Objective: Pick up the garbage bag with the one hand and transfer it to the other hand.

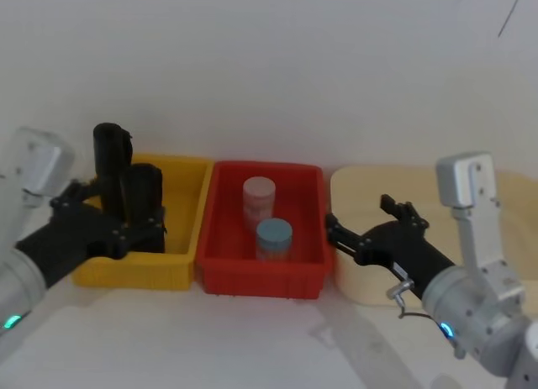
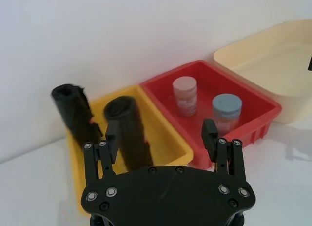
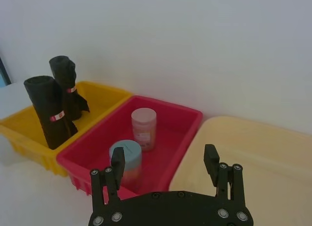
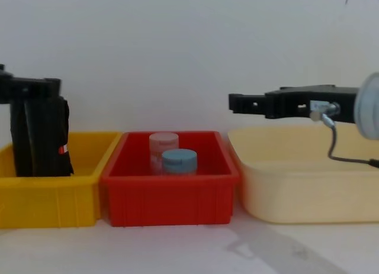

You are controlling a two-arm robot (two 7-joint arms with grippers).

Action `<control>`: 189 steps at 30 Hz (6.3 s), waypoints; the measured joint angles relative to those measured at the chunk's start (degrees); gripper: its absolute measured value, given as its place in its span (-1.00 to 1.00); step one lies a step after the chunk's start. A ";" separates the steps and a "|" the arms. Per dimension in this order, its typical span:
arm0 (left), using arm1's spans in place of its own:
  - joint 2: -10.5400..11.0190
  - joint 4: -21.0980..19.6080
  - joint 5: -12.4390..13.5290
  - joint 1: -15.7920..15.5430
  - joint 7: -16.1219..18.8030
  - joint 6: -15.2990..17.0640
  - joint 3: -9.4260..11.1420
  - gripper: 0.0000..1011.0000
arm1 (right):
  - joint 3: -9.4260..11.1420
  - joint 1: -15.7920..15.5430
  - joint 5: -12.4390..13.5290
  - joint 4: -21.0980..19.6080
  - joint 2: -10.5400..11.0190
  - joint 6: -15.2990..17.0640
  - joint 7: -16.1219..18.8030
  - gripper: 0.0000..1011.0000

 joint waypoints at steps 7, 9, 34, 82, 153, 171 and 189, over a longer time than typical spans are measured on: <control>0.88 0.83 -3.06 1.16 -2.18 0.25 -3.89 0.98 | -1.22 2.10 -0.81 1.12 -1.54 1.98 -0.19 0.98; 0.99 1.98 -3.92 0.88 -2.91 -0.02 -4.56 0.98 | -1.59 2.74 -1.05 1.59 -2.02 2.51 -0.23 0.98; 0.56 18.32 -6.90 -9.88 -10.89 -4.42 -0.42 0.98 | -3.56 7.05 -2.39 6.93 -5.44 4.85 1.11 0.98; -2.01 37.61 -5.89 -27.88 -21.92 -6.73 11.86 0.98 | -5.12 11.03 -4.37 13.19 -8.63 5.94 5.38 0.98; -2.17 38.75 -5.69 -29.02 -22.47 -6.84 12.59 0.98 | -5.99 18.84 -9.77 31.47 -14.69 4.29 6.42 0.98; -2.17 38.75 -5.69 -29.02 -22.47 -6.83 12.59 0.98 | -5.45 18.60 -10.02 31.35 -14.65 4.32 7.64 0.98; -2.17 38.75 -5.69 -29.02 -22.47 -6.84 12.59 0.98 | -5.36 18.67 -10.77 31.62 -14.67 4.66 8.59 0.98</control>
